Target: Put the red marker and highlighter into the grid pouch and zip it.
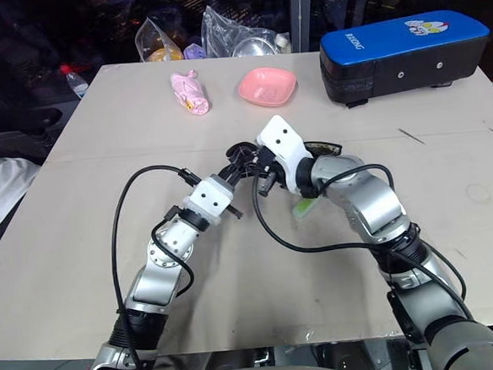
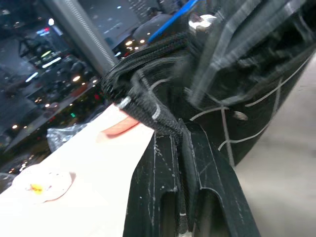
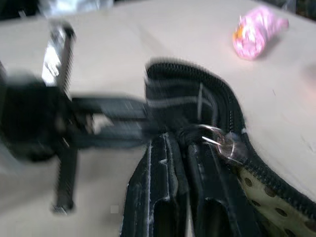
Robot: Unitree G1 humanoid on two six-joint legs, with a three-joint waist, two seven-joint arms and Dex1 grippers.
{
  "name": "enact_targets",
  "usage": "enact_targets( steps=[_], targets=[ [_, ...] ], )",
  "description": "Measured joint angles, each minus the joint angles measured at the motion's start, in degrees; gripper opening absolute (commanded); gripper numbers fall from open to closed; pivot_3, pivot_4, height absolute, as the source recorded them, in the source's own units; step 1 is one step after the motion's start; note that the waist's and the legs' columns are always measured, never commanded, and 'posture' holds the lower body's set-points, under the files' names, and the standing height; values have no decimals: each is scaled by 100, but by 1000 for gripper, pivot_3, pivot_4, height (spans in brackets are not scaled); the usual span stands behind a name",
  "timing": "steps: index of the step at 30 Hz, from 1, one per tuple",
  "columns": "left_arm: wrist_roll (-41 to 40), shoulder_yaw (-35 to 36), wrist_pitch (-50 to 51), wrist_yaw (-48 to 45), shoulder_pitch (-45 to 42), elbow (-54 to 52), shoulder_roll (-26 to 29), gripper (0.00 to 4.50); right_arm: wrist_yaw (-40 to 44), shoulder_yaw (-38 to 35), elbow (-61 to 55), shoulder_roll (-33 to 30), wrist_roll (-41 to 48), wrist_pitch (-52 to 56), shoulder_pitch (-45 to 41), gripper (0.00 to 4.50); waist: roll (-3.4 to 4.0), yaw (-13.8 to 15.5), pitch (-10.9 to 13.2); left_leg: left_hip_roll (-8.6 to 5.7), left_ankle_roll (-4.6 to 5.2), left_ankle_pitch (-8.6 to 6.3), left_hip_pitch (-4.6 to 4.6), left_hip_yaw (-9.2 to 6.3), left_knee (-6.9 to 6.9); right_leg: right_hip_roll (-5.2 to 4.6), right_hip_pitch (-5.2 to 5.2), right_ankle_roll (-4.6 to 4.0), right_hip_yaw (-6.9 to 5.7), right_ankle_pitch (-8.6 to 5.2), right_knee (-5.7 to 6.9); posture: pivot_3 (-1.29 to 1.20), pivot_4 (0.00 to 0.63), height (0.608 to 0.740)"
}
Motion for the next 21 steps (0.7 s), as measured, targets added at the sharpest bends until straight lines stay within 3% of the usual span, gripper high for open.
enact_targets(
  steps=[5,11,14,16,17,20,21],
  targets=[
    [-7,-8,-33,6,-34,19,-16,0,266,-187,-422,-493,245,168,219,3509,-1,15,1,2,4,-3,-2,-4,-1,1,0,0,-4,0,-2,0,150,737],
    [-9,-4,-91,8,-71,62,2,0,1012,-1009,-1212,-1576,1256,898,563,3509,-8,20,5,-2,18,-10,-2,-5,1,-8,2,0,-1,0,-3,0,150,737],
    [-9,-8,-110,8,-84,87,2,0,1123,-1538,-1316,-1766,1702,1163,551,2605,-8,-5,5,2,18,-11,2,-10,0,-8,2,-1,0,0,0,0,150,737],
    [-9,-12,-137,6,-94,103,3,0,1001,-1912,-1242,-1687,1972,1321,435,1839,-8,-7,5,3,18,-11,2,-12,-1,-3,2,-1,0,0,2,0,150,737],
    [-9,-13,-166,4,-103,124,8,0,750,-2101,-1073,-1498,2009,1341,264,1212,-8,-8,5,3,18,-10,2,-11,-1,1,2,-1,1,0,2,0,150,737],
    [-9,-27,-203,-1,-116,125,5,0,365,-2206,-783,-1345,1896,1301,74,92,-8,6,5,1,17,-10,1,-9,0,0,2,0,0,0,0,0,150,737],
    [-8,-32,-213,-3,-116,127,8,0,168,-2149,-596,-1301,1724,1234,27,36,-8,11,5,0,16,-9,1,-7,0,-1,2,0,1,0,-1,0,150,737]
  ],
)
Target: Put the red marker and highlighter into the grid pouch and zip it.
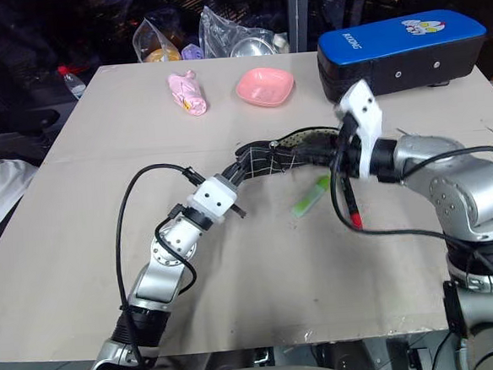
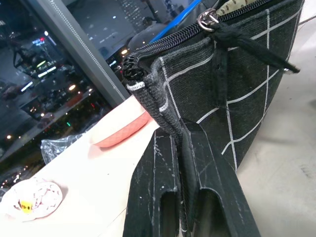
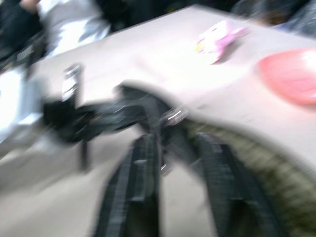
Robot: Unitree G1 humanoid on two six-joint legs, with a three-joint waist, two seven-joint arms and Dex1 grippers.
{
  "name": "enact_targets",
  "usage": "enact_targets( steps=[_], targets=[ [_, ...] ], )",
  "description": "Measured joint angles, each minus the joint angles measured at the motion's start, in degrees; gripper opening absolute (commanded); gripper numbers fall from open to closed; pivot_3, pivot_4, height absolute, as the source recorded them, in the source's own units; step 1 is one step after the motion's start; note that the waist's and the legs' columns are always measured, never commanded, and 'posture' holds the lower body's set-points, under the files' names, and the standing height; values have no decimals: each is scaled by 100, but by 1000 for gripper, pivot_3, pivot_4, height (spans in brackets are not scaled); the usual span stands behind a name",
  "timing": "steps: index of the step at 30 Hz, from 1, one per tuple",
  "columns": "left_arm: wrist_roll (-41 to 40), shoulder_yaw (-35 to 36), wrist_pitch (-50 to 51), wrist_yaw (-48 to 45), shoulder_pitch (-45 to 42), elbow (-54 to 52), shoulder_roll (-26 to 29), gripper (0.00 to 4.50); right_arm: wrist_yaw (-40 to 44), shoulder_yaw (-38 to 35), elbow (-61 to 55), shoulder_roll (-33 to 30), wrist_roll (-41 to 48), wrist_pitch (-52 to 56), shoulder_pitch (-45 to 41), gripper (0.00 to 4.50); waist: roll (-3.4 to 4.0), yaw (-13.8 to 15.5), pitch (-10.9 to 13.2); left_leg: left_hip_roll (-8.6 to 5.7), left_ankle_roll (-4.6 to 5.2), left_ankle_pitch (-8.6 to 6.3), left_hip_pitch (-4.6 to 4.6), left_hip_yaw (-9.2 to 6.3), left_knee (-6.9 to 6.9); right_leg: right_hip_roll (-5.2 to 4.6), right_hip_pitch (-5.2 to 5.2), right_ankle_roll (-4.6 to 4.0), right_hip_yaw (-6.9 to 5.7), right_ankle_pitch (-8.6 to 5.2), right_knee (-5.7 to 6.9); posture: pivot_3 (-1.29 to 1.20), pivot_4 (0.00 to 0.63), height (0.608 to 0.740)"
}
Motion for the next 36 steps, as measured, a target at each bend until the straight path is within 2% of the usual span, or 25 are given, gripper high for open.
enact_targets(
  steps=[4,8,10,14,17,20,21,24,25,32,36],
  targets=[
    [1,-16,-12,-1,-4,4,3,0,-341,310,552,163,-388,-191,-26,36,0,4,0,-2,-18,11,-1,7,0,-1,-1,0,4,0,-2,0,150,737],
    [3,-26,-33,-1,-5,6,13,0,-197,1337,754,-14,-1059,-721,-53,36,0,-6,1,0,-11,6,0,7,0,3,-2,0,3,0,-1,0,150,737],
    [4,-29,-38,-1,-5,6,15,0,-149,1491,784,-22,-1197,-901,-60,36,0,-5,1,0,-11,6,0,6,0,3,-2,1,3,0,0,0,150,737],
    [11,-30,-47,-2,-5,6,40,0,322,2291,988,-302,-2172,-2465,-437,36,1,-8,2,0,-13,8,0,6,1,4,-3,1,3,0,-1,0,150,737],
    [16,-29,-47,-2,-6,6,42,0,525,2626,1115,-342,-2697,-3316,-598,798,1,-7,2,0,-19,12,0,6,1,5,-3,1,2,0,-1,0,150,737],
    [21,-24,-45,4,-6,6,43,0,759,2880,1314,-403,-3220,-4104,-670,2364,0,1,2,0,-22,13,0,8,1,4,-3,1,2,0,-2,0,150,737],
    [22,-25,-44,5,-6,6,39,0,823,2925,1352,-397,-3321,-4267,-670,2747,0,2,2,0,-22,13,0,9,2,3,-3,1,2,0,-2,0,150,737],
    [23,-29,-41,7,-6,6,13,0,958,2986,1437,-354,-3594,-4607,-670,4264,0,-2,2,0,-24,14,0,9,2,3,-3,1,2,0,-1,0,150,737],
    [23,-30,-35,8,-6,6,1,0,1013,3007,1477,-346,-3686,-4697,-670,4464,0,-2,2,1,-24,14,0,9,2,4,-3,1,2,0,0,0,150,737],
    [25,-27,7,14,-5,6,-22,0,1187,3022,1599,-235,-3941,-4837,-644,4464,0,-1,2,1,-25,15,0,9,2,3,-3,1,1,0,0,0,150,737],
    [27,-20,9,28,3,3,-14,0,1158,2390,1394,-191,-3558,-4305,-367,4464,0,36,2,1,-25,15,-1,10,3,1,-1,1,1,0,-1,0,150,737]
  ],
)
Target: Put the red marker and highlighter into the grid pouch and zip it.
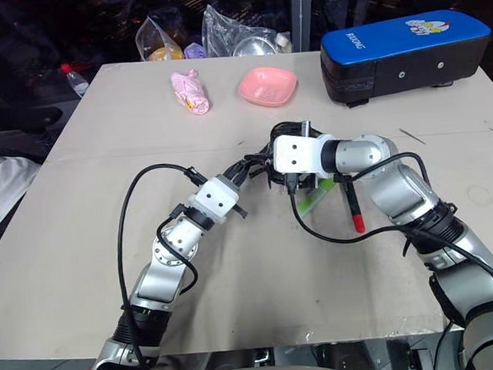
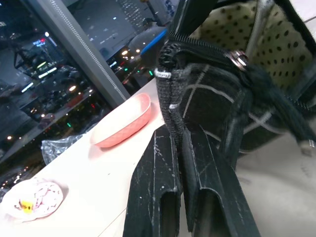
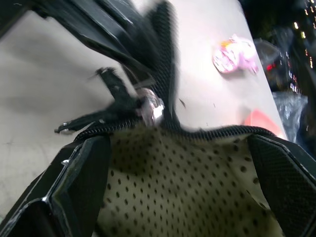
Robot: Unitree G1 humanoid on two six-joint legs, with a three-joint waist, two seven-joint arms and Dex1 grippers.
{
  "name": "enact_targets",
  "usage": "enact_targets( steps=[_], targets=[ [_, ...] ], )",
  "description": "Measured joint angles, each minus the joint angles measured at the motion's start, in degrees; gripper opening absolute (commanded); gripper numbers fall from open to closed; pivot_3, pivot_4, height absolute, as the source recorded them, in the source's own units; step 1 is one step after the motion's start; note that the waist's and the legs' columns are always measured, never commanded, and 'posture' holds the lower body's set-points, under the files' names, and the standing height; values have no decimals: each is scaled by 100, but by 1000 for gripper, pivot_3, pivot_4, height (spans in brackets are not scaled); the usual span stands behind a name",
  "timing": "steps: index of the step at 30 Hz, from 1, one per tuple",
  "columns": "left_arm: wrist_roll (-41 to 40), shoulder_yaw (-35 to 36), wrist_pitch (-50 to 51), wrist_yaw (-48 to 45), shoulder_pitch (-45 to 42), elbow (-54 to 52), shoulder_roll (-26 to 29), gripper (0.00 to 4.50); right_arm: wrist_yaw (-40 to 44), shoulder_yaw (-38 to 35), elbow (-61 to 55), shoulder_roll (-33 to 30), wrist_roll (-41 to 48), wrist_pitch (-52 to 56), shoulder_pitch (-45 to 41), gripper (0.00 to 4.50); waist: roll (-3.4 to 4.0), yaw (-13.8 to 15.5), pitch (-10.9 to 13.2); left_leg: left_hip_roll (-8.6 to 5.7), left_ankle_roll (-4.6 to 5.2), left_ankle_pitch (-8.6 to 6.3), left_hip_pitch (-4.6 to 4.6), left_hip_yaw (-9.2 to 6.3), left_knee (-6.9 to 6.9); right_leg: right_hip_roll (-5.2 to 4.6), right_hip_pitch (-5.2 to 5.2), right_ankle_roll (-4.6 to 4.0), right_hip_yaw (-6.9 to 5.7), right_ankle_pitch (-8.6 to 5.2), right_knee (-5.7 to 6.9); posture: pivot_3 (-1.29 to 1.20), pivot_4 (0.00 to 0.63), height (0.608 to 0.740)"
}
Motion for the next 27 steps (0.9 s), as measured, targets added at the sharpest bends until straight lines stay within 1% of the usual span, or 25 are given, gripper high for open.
enact_targets(
  steps=[3,5,6,7,8,9,10,11,12,14,17,20,21,22,27],
  targets=[
    [9,8,2,16,6,-7,21,0,-32,-849,-582,-27,620,825,273,4464,0,24,0,0,0,0,0,-1,0,-1,1,0,0,0,0,0,150,737],
    [14,25,3,38,8,-10,39,0,-99,-1358,-1107,-88,1019,1518,631,4464,-1,39,0,1,1,-1,0,-4,-1,-1,2,0,-2,0,0,0,150,737],
    [14,30,1,43,10,-15,40,0,-167,-1546,-1343,-97,1139,1808,878,4464,-2,51,-1,1,1,-1,1,-7,-2,-3,3,0,-3,0,0,0,150,737],
    [12,56,2,59,30,-16,82,0,-329,-1801,-1653,-83,1320,2361,1360,4464,0,69,0,1,3,-2,2,-4,-3,-3,1,-1,3,0,3,0,150,737],
    [10,55,1,59,33,-20,80,0,-413,-1905,-1763,-54,1373,2535,1526,4464,0,69,0,1,5,-3,4,-5,-1,-3,3,-1,2,0,5,0,150,737],
    [5,46,0,56,31,-21,80,0,-572,-2056,-1957,17,1431,2780,1740,4464,0,73,0,1,5,-3,4,-5,-2,-2,3,-1,2,0,5,0,150,737],
    [-10,44,0,47,39,-25,88,0,-842,-2288,-2272,215,1468,3088,2088,4464,-4,88,-3,1,4,-3,4,-12,-2,-3,5,-1,2,0,4,0,150,737],
    [-21,50,-2,39,50,-28,94,0,-1018,-2400,-2480,355,1473,3284,2351,4464,-5,93,-3,2,2,-2,3,-19,-3,-2,7,-1,4,0,1,0,150,737],
    [-29,52,-1,-5,62,-26,133,0,-1381,-2465,-2790,589,1473,3670,2904,4464,-4,100,-3,2,0,-1,0,-20,-4,-2,5,-1,5,-1,1,0,150,737],
    [-39,54,-2,-29,68,-27,157,0,-1755,-2460,-2993,784,1457,4045,3448,4464,-2,92,-2,-1,-1,1,1,-14,-3,0,4,-1,0,0,4,0,150,737],
    [-58,52,-2,-59,69,-28,162,0,-2114,-2463,-3181,908,1401,4260,3825,4464,-2,59,-2,-2,10,-6,9,-6,2,3,5,-1,5,0,6,0,150,737],
    [-86,48,-2,-77,68,-27,162,0,-2497,-2478,-3201,1212,1394,4385,3983,4464,-3,51,-3,-2,12,-7,8,-12,3,10,5,0,4,0,7,0,150,737],
    [-90,45,-1,-85,67,-28,161,0,-2558,-2477,-3190,1260,1399,4398,4008,3966,-3,52,-3,-2,8,-5,7,-13,2,12,5,0,4,0,7,0,150,737],
    [-97,43,-2,-99,67,-28,162,0,-2616,-2478,-3179,1296,1406,4411,4018,3717,-3,53,-3,-2,-1,1,7,-14,1,14,5,0,4,0,6,0,150,737],
    [-130,38,-2,-140,51,-27,162,0,-2691,-2647,-3175,1289,1600,4651,4119,1223,-4,66,-3,-3,-4,2,5,-15,-1,15,5,0,4,-1,3,0,150,737]
  ],
)
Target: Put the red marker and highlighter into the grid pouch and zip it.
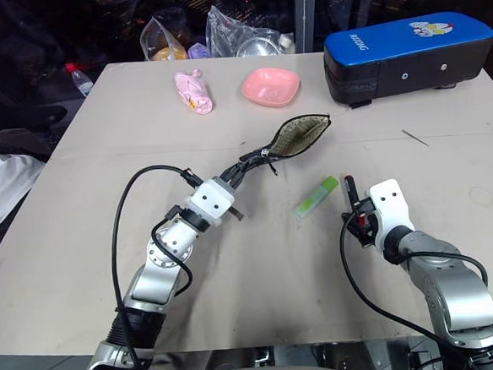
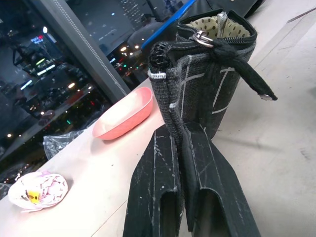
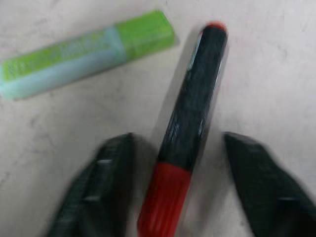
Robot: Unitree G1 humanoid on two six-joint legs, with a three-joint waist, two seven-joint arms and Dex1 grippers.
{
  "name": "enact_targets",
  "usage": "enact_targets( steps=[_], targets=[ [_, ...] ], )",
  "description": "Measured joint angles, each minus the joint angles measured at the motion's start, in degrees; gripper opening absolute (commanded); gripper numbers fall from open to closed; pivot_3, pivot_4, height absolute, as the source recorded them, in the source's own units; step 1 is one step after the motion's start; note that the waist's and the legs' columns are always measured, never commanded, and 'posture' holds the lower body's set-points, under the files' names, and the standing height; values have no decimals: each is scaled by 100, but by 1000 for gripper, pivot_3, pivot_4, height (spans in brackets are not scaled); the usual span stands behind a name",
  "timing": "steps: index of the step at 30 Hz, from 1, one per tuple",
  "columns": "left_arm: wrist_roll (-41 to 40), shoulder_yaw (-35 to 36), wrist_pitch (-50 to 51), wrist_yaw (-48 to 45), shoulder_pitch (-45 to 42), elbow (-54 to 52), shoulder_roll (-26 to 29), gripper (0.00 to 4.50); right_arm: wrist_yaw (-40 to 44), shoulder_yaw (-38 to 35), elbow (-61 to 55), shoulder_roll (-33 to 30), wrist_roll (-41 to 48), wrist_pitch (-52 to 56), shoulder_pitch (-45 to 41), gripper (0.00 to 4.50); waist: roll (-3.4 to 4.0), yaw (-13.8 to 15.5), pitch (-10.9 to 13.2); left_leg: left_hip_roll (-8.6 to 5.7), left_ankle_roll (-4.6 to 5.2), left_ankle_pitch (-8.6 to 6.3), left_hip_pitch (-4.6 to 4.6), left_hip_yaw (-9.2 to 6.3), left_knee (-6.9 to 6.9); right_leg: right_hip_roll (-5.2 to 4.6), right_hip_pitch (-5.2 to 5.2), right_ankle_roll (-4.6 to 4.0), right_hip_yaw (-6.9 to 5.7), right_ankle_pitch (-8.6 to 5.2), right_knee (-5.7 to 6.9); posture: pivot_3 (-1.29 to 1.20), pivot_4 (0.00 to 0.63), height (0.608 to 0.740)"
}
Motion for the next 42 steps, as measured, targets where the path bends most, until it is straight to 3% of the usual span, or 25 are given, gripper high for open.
enact_targets(
  steps=[2,3,6,10,13,15,17,22,27,34,39,40,42],
  targets=[
    [-1,2,0,0,-3,0,5,0,22,-100,-36,-86,110,118,-2,413,0,11,0,0,8,-4,0,0,0,0,0,0,0,0,1,0,150,737],
    [-1,2,0,0,-5,0,5,0,46,-133,-74,-174,183,232,-10,293,0,17,0,0,16,-9,0,-2,1,0,0,0,-1,0,1,0,150,737],
    [-4,2,0,-1,-5,0,7,0,143,-255,-42,-507,294,334,-138,293,1,19,0,-2,17,-10,0,0,2,0,0,0,2,0,1,0,150,737],
    [-17,2,1,-20,-10,1,10,0,635,-483,132,-1764,229,-398,-535,293,-1,19,0,-8,21,-12,1,-2,2,1,1,0,2,0,-1,0,150,737],
    [-27,-2,-10,-61,-71,11,12,0,1142,-320,363,-2634,6,-1311,-811,293,-1,17,2,-10,21,-12,1,-6,0,9,1,0,-1,0,-2,0,150,737],
    [-37,-22,-47,-119,-133,25,28,0,1758,198,754,-3355,-362,-2519,-1342,293,1,-27,5,-9,20,-12,4,-2,0,13,-1,0,5,0,0,0,150,737],
    [-40,-47,-94,-130,-171,29,24,0,2034,495,936,-3510,-576,-3137,-1699,293,-4,-28,6,-6,17,-10,2,-9,-1,16,0,0,0,0,-2,0,150,737],
    [2,-107,-218,-168,-233,61,35,0,2684,1652,2180,-3625,-1448,-4743,-2846,293,-5,-66,8,-2,-3,2,-1,3,4,10,-1,0,8,0,-3,0,150,737],
    [19,-176,-344,-270,-247,64,149,0,3137,2281,3077,-3560,-2062,-6004,-3643,293,-4,-62,9,0,-5,4,0,16,6,7,-3,0,15,0,-5,0,150,737],
    [77,-279,-631,-448,-436,139,248,0,3346,2875,4258,-3177,-2862,-7974,-4562,293,-3,-71,9,3,-7,5,4,23,7,7,-4,0,17,0,-2,0,150,737],
    [-35,-275,-639,-504,-467,172,185,0,3344,2919,4810,-2711,-2942,-8563,-4754,293,-3,-81,9,8,-9,6,4,26,8,6,-4,0,17,0,0,0,150,737],
    [-67,-273,-637,-506,-468,175,156,0,3340,2918,4857,-2602,-2917,-8563,-4753,1307,-3,-82,9,8,-10,6,4,26,8,6,-4,0,17,0,0,0,150,737],
    [-147,-271,-594,-506,-467,176,32,0,3347,2916,4889,-2464,-2829,-8553,-4752,2102,-3,-72,9,10,-10,6,4,26,10,4,-4,0,15,0,0,0,150,737]
  ],
)
